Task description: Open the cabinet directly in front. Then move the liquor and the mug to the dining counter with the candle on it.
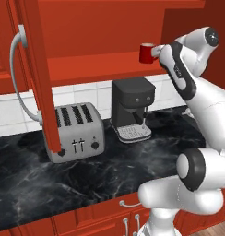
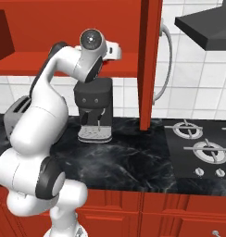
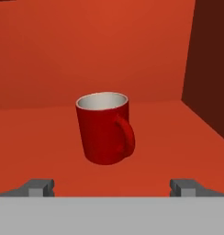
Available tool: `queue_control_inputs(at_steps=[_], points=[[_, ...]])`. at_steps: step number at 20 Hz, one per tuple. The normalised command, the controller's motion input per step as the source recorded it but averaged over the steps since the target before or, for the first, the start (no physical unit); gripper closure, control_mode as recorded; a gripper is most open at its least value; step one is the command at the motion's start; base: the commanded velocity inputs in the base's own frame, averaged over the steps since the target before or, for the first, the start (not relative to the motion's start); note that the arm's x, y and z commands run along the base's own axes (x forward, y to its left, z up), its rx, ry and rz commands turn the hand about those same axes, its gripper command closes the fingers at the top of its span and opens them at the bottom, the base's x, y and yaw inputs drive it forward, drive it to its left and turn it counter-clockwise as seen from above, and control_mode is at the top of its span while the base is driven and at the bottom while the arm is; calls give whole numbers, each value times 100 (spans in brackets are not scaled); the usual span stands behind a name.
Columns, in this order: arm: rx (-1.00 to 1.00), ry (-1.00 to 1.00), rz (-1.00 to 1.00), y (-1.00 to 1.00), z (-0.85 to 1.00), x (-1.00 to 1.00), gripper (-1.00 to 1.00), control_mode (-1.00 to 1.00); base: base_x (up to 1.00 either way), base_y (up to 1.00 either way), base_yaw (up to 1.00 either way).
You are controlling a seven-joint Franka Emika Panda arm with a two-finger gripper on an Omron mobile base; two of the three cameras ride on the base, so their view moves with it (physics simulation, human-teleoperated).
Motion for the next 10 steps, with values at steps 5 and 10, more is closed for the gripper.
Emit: queue_control_inputs(at_steps=[5, 10], points=[[1, 7, 5, 0, -1, 29, -100, -100, 0, 0, 0], [0, 8, 0, 0, -1, 41, -100, -100, 0, 0, 0]])
